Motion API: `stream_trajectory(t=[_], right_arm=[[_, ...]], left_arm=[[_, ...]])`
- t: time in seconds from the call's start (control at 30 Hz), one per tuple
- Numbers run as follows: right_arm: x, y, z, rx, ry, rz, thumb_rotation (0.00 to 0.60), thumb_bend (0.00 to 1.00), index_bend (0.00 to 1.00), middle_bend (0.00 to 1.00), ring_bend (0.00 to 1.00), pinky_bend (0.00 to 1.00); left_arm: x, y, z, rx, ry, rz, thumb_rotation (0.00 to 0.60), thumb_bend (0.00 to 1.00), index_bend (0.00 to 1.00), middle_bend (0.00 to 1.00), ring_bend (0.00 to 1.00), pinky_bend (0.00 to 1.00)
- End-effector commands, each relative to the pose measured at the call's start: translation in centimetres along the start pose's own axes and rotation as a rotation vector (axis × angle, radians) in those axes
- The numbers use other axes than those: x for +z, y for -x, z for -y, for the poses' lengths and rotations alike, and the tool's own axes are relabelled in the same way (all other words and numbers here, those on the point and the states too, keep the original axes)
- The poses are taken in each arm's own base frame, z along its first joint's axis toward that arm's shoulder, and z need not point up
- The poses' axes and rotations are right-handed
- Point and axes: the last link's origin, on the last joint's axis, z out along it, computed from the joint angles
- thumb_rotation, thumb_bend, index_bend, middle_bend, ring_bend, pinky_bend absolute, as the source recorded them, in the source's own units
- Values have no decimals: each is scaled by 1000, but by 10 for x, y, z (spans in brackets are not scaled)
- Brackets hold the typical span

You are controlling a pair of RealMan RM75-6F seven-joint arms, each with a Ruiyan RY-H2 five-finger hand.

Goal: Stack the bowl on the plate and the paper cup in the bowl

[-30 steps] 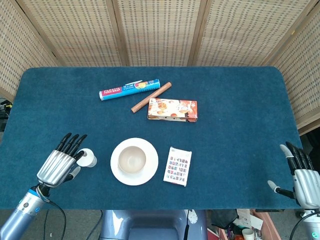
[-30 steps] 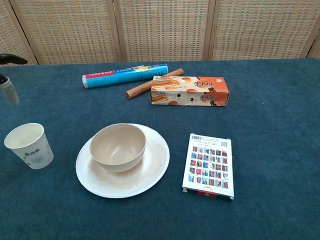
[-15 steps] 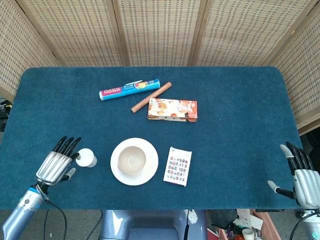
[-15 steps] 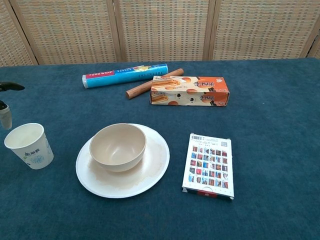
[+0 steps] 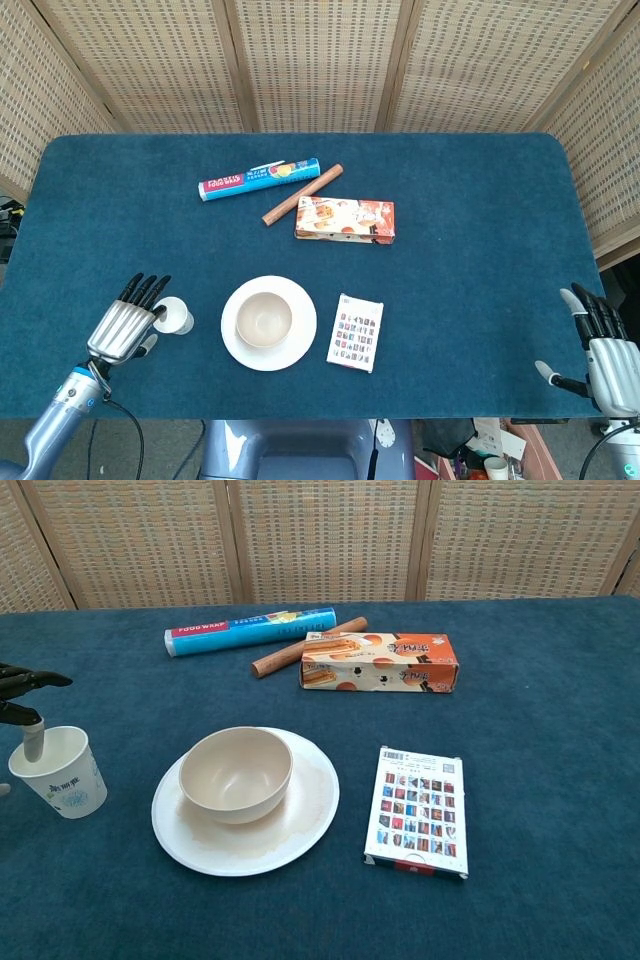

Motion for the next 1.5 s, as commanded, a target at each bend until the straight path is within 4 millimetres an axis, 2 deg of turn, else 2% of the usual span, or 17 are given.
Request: stream_trajectory(t=[0.03,0.33,0.7,0.93,1.17,1.23,1.5], right_arm=[[0,0,0,0,1,0,600,145,0,0,0,0],[0,-1,-1,2,1,-2,600,146,0,0,0,0],[0,-1,0,1,-3,-7,600,145,0,0,0,0],[0,-2,0,0,-1,-6,600,145,0,0,0,0],[0,-1,1,1,-3,-4,600,146,0,0,0,0],[0,-2,0,3,-1,-6,600,145,0,0,0,0],[0,-4,-2,10,3,-13,600,145,0,0,0,0]], left_arm=[[4,3,-2,4,3,5,600,307,467,27,0,0],[12,10,-12,10,19,3,600,313,537,54,0,4],[9,6,-9,14,10,-7,600,417,593,69,0,7],[10,3,-9,10,8,-16,600,424,600,74,0,7],[15,-20,-14,24,32,-66,600,424,600,74,0,7],[21,-38,-23,23,59,-101,600,424,600,74,0,7],[36,-80,-55,-6,131,-98,600,424,600,74,0,7]])
